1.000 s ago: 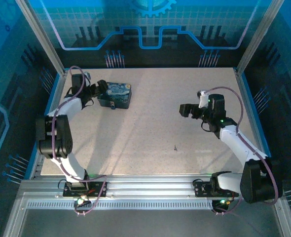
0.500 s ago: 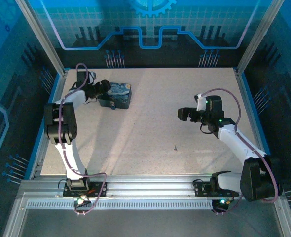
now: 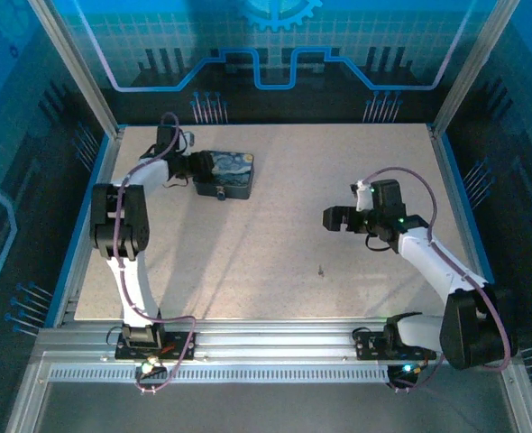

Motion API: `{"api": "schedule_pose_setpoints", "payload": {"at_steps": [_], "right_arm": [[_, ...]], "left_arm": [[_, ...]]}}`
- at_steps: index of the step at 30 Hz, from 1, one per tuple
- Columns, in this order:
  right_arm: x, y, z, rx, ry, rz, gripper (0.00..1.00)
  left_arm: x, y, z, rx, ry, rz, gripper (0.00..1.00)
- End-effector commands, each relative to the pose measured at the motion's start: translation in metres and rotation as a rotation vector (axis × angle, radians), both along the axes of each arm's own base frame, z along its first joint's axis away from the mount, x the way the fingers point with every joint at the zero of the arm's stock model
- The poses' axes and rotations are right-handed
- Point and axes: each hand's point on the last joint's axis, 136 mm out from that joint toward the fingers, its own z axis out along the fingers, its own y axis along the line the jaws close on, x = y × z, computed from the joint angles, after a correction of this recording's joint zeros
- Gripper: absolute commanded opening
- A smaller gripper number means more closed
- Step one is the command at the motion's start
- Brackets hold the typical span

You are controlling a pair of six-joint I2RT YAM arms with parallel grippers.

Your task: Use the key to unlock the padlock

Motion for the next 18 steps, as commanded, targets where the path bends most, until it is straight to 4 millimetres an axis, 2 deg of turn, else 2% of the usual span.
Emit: {"api": "schedule_pose_setpoints", "payload": {"at_steps": [1, 7, 18], "right_arm": [[-0.022, 0.009, -0.001, 0.012, 0.062, 0.032, 1.00], [-0.056, 0.015, -0.016, -0.049, 0.164, 0.071, 0.98], [-0.109, 0.032, -0.062, -0.111, 0.377, 0.119, 0.76]], "left_arm": [[-0.005, -0.024, -0.003, 0.023, 0.022, -0.091, 0.60], [-0.013, -0.066, -0.004, 0.030, 0.020, -0.183, 0.60], [-0.024, -0.135, -0.006, 0.019, 0.003, -0.338, 0.60]]}}
